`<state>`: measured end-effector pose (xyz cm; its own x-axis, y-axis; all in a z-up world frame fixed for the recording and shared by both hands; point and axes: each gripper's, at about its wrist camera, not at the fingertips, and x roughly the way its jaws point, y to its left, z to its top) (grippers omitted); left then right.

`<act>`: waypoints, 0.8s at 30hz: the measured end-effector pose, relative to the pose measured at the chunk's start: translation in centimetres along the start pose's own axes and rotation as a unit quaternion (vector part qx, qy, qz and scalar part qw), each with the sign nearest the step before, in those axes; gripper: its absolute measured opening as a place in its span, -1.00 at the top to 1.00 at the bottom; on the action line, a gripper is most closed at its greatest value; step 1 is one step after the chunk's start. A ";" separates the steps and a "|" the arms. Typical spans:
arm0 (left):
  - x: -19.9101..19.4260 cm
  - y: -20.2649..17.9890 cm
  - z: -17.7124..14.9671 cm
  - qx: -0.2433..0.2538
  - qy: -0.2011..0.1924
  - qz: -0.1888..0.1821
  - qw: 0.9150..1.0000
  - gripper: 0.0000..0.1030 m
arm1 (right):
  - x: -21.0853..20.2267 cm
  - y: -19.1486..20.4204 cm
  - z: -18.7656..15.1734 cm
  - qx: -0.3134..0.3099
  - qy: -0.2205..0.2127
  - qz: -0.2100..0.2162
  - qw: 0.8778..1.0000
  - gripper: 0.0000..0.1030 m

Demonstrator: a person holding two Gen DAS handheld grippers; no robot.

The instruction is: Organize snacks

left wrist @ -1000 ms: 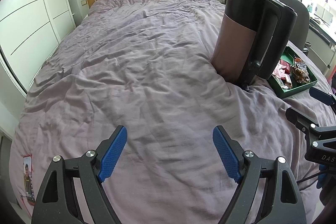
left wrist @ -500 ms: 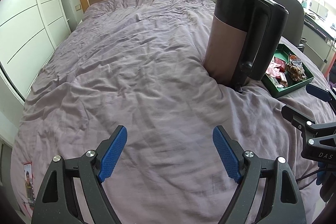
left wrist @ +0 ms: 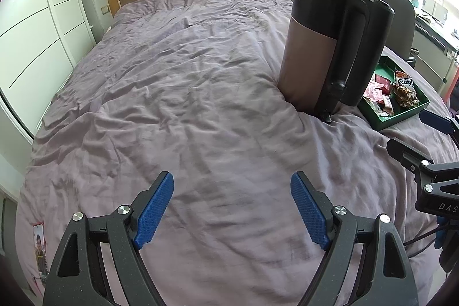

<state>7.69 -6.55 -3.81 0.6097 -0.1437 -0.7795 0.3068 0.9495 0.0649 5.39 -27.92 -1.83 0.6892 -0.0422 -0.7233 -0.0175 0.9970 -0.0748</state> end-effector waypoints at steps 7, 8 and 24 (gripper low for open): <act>0.0 0.0 0.0 0.000 0.001 -0.001 1.000 -0.55 | 0.0 0.0 0.0 0.000 0.000 0.000 1.000 -1.00; 0.0 0.0 0.0 0.000 0.001 -0.002 1.000 -0.55 | -0.1 0.0 0.0 0.000 0.000 -0.001 1.000 -1.00; 0.0 -0.3 0.0 0.002 0.002 -0.007 1.000 -0.55 | 0.1 -0.9 -0.4 0.015 0.003 -0.009 1.000 -1.00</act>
<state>7.59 -6.84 -3.90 0.6023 -0.1561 -0.7829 0.3179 0.9465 0.0559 5.21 -28.83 -2.09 0.6855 -0.0606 -0.7256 0.0169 0.9976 -0.0673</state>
